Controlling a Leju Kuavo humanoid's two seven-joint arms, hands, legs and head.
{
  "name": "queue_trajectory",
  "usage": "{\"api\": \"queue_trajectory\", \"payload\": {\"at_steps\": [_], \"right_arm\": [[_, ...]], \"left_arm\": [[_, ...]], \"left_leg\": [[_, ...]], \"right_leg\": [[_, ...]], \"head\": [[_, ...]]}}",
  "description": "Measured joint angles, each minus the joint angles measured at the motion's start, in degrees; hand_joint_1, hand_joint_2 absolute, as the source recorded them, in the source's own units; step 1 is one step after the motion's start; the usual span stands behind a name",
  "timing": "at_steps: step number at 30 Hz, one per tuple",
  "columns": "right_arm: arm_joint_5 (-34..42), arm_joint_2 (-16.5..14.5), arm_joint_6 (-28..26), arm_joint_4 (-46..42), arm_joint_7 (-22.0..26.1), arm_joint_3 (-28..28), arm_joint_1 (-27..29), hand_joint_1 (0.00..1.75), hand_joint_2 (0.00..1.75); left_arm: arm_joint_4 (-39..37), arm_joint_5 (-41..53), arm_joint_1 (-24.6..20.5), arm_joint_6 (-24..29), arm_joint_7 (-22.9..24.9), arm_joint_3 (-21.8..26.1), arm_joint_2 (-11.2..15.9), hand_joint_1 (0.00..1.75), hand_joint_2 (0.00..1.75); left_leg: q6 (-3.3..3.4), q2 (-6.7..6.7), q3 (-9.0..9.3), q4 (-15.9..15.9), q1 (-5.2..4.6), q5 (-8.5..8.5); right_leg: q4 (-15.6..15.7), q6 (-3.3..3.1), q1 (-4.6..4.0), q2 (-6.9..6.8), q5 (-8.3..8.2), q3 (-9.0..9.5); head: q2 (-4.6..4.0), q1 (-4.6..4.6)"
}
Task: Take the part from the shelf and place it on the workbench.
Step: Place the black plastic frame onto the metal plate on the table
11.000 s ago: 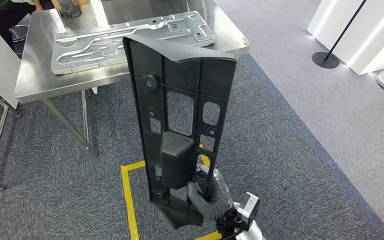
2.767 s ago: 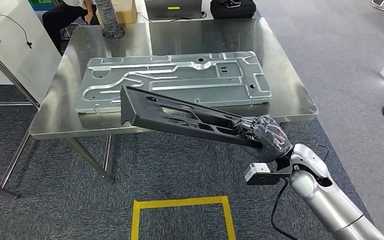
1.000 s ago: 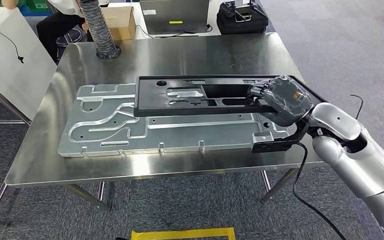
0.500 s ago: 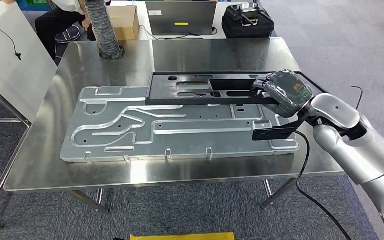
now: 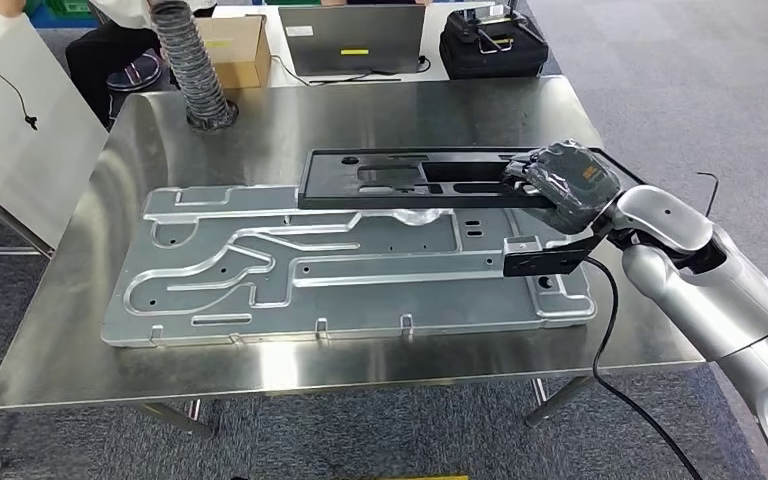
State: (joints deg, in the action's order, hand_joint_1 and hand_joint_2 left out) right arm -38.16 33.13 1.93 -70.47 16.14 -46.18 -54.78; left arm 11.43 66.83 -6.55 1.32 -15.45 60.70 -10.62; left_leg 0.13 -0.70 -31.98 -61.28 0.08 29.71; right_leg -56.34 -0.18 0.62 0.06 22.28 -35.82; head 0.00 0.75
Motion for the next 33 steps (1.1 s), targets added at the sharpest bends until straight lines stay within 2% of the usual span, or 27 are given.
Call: {"api": "queue_trajectory", "payload": {"at_steps": [1,3,4,5,7,8,9,10,11,13,14,16,18,19,20,21,23,24,25,28,30,31,33], "right_arm": [[0.1,-0.1,-0.1,0.1,0.0,-0.1,-0.3,0.0,0.0],[0.4,-0.3,-0.3,0.3,0.2,-0.5,-0.5,0.0,0.0],[0.6,-0.4,-0.3,0.3,0.3,-0.8,-0.6,0.0,0.0],[0.7,-0.5,-0.3,0.4,0.3,-1.0,-0.6,0.0,0.0],[1.0,-0.6,-0.3,0.5,0.3,-1.3,-1.0,0.0,0.0],[1.2,-0.7,-0.3,0.5,0.4,-1.5,-1.4,0.0,0.0],[1.4,-0.8,-0.3,0.6,0.4,-1.6,-1.7,0.0,0.0],[1.6,-0.8,-0.3,0.6,0.5,-1.8,-2.1,0.0,0.0],[1.8,-0.9,-0.2,0.6,0.5,-2.0,-2.4,0.0,0.0],[2.2,-1.0,-0.1,0.7,0.5,-2.4,-2.9,0.0,0.0],[2.4,-1.0,-0.1,0.7,0.4,-2.6,-3.1,0.0,0.0],[2.7,-1.0,-0.1,0.8,0.4,-2.8,-3.6,0.0,0.0],[3.0,-1.0,-0.1,0.9,0.3,-3.1,-3.7,0.0,0.0],[3.1,-1.0,-0.1,0.9,0.3,-3.3,-3.5,0.0,0.0],[3.4,-1.0,-0.1,0.9,0.3,-3.5,-3.4,0.0,0.0],[3.7,-1.0,0.0,1.0,0.3,-3.6,-3.4,0.0,0.0],[4.4,-1.0,0.5,1.0,0.3,-3.7,-3.8,0.0,0.0],[4.8,-0.9,0.7,1.0,0.3,-3.7,-4.0,0.0,0.0],[5.0,-0.9,0.9,1.0,0.3,-3.7,-4.2,0.0,0.0],[5.5,-0.7,1.0,1.0,0.3,-3.7,-4.3,0.0,0.0],[5.8,-0.4,0.9,1.0,0.4,-3.8,-4.3,0.0,0.0],[5.9,-0.3,0.8,1.0,0.4,-3.8,-4.3,0.0,0.0],[6.3,0.1,0.7,0.9,0.7,-3.8,-4.1,0.0,0.0]], "left_arm": [[0.0,0.1,0.0,0.0,-0.2,-0.1,0.0,0.0,1.75],[0.0,0.4,0.1,0.0,-0.5,-0.4,0.0,0.0,1.75],[0.0,0.4,0.2,0.2,-0.5,-0.6,0.0,0.0,1.75],[0.0,0.4,0.2,0.3,-0.6,-0.7,0.0,0.0,1.75],[0.0,0.0,0.2,0.9,-0.5,-0.8,0.0,0.0,0.87],[0.0,-0.3,0.2,1.0,-0.4,-0.8,0.0,0.0,0.44],[0.0,-0.6,0.2,1.1,-0.4,-0.8,0.1,0.0,0.0],[0.0,-0.8,0.2,1.1,-0.4,-0.8,0.1,0.0,0.0],[0.0,-0.9,0.2,1.1,-0.5,-0.8,0.1,0.0,0.0],[0.0,-1.0,0.4,0.9,-0.6,-0.8,0.1,0.0,0.0],[0.0,-1.1,0.4,0.9,-0.6,-0.8,0.1,0.0,0.0],[0.0,-1.2,0.3,0.9,-0.6,-0.7,0.1,0.0,0.0],[0.0,-1.3,0.4,0.9,-0.6,-0.7,0.1,0.0,0.0],[0.0,-1.3,0.5,0.8,-0.7,-0.7,0.1,0.0,0.0],[0.0,-1.3,0.5,0.8,-0.7,-0.7,0.1,0.0,0.0],[0.0,-1.3,0.6,0.8,-0.7,-0.7,0.1,0.0,0.0],[0.0,-1.4,0.6,0.8,-0.7,-0.7,0.1,0.0,0.0],[0.0,-1.5,0.6,0.9,-0.7,-0.7,0.1,0.0,0.0],[0.0,-1.5,0.6,0.9,-0.8,-0.7,0.1,0.0,0.0],[0.0,-1.5,0.7,1.0,-1.0,-0.6,0.1,0.0,0.0],[0.0,-1.5,0.8,1.0,-1.1,-0.6,0.1,0.0,0.0],[0.0,-1.5,0.8,1.0,-1.1,-0.6,0.1,0.0,0.0],[0.0,-1.5,1.0,1.0,-1.1,-0.6,0.1,0.0,0.0]], "left_leg": [[-0.18,0.08,-1.81,-3.5,0.1,1.45],[-0.51,0.18,-6.18,-10.7,0.26,4.05],[-0.6,0.21,-7.61,-12.3,0.3,4.17],[-0.62,0.23,-8.05,-11.9,0.31,3.14],[-0.42,0.25,-6.03,-5.4,0.31,-1.68],[-0.22,0.26,-4.72,-1.6,0.26,-3.54],[0.01,0.26,-3.75,1.3,0.16,-4.65],[0.29,0.25,-3.25,2.8,0.08,-5.19],[0.57,0.24,-3.17,3.2,-0.03,-5.03],[1.21,0.25,-2.95,3.6,0.05,-5.75],[1.49,0.27,-2.84,3.7,0.12,-5.92],[1.93,0.32,-2.69,4.0,0.26,-6.13],[2.08,0.33,-2.69,4.0,0.22,-6.1],[2.11,0.32,-2.68,4.0,0.2,-6.07],[2.1,0.32,-2.67,4.0,0.19,-6.05],[2.07,0.3,-2.64,3.9,0.19,-6.01],[1.87,0.27,-2.6,3.8,0.1,-5.87],[1.68,0.25,-2.62,3.7,-0.01,-5.8],[1.45,0.23,-2.65,3.6,-0.09,-5.73],[0.57,0.26,-2.66,3.6,-0.09,-5.55],[-0.03,0.31,-3.43,1.6,-0.04,-4.03],[-0.27,0.33,-4.56,-1.1,0.01,-2.43],[-0.59,0.34,-8.04,-8.8,0.15,1.24]], "right_leg": [[0.1,-0.23,-0.03,-0.03,0.15,0.23],[0.0,-0.52,-0.13,-0.03,0.48,0.5],[-0.1,-0.55,-0.19,-0.01,0.67,0.65],[-0.2,-0.53,-0.22,0.01,0.88,0.82],[-0.5,-0.36,-0.25,0.04,1.37,1.18],[-0.7,-0.21,-0.31,0.05,1.58,1.29],[-0.9,0.0,-0.37,0.1,1.69,1.25],[-1.0,0.27,-0.42,0.13,1.76,1.15],[-1.0,0.58,-0.46,0.17,1.75,1.05],[-1.1,1.27,-0.4,0.18,1.93,0.95],[-1.9,1.59,-0.34,0.16,2.57,0.64],[-7.0,2.16,-0.12,0.11,5.58,-1.62],[-14.7,2.58,0.05,0.1,8.9,-5.33],[-17.1,2.7,0.13,0.09,9.42,-6.55],[-17.4,2.73,0.18,0.08,8.9,-6.78],[-15.2,2.65,0.2,0.07,7.37,-5.81],[-7.0,2.22,0.08,0.03,3.65,-1.8],[-3.6,1.93,-0.07,0.01,2.42,-0.13],[-1.6,1.66,-0.24,0.0,1.92,0.81],[-0.7,0.9,-0.37,0.01,1.7,1.12],[-0.2,0.27,-0.07,-0.04,1.43,1.42],[-0.1,0.04,0.06,-0.09,1.36,1.55],[-0.1,-0.18,0.03,-0.1,1.39,1.56]], "head": [[0.0,0.01],[0.0,0.01],[0.0,0.01],[0.0,0.01],[0.0,0.01],[0.0,0.01],[0.0,0.01],[0.0,0.01],[0.0,0.01],[0.0,0.0],[0.0,0.0],[0.0,0.0],[0.0,0.0],[0.0,0.0],[0.0,0.0],[0.0,-0.01],[0.0,0.0],[0.0,0.0],[0.0,0.0],[0.0,0.0],[0.0,0.01],[0.0,0.01],[0.0,0.01]]}}
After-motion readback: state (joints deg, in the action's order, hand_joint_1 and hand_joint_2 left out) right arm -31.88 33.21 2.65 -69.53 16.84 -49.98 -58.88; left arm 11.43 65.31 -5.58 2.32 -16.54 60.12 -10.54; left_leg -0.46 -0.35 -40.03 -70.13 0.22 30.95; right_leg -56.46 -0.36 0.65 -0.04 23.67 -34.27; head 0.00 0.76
